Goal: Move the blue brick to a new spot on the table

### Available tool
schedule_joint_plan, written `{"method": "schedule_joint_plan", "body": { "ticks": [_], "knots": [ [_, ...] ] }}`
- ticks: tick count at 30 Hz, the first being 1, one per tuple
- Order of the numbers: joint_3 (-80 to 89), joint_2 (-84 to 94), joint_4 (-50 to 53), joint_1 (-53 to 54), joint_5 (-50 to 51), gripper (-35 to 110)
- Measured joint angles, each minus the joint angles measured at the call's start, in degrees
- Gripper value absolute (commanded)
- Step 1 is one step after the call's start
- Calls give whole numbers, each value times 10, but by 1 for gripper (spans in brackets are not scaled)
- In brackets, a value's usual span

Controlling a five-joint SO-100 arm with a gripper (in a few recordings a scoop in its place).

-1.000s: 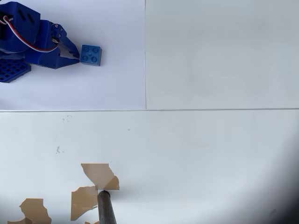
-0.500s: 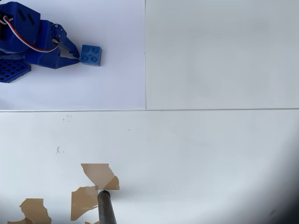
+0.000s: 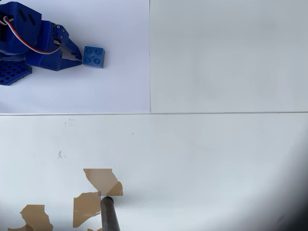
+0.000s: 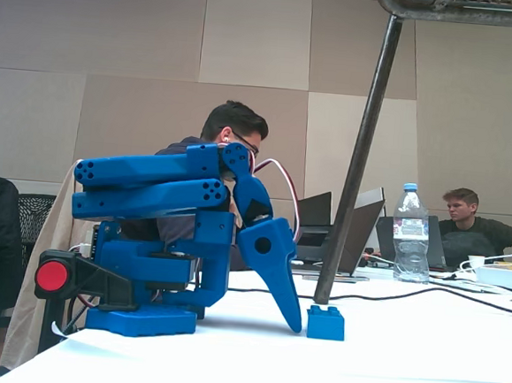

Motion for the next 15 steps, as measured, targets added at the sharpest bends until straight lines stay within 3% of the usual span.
{"method": "schedule_joint_plan", "body": {
  "ticks": [8,15],
  "knots": [
    [-7,0,23,62,-99,3],
    [-62,-6,54,22,-85,11]
  ]
}}
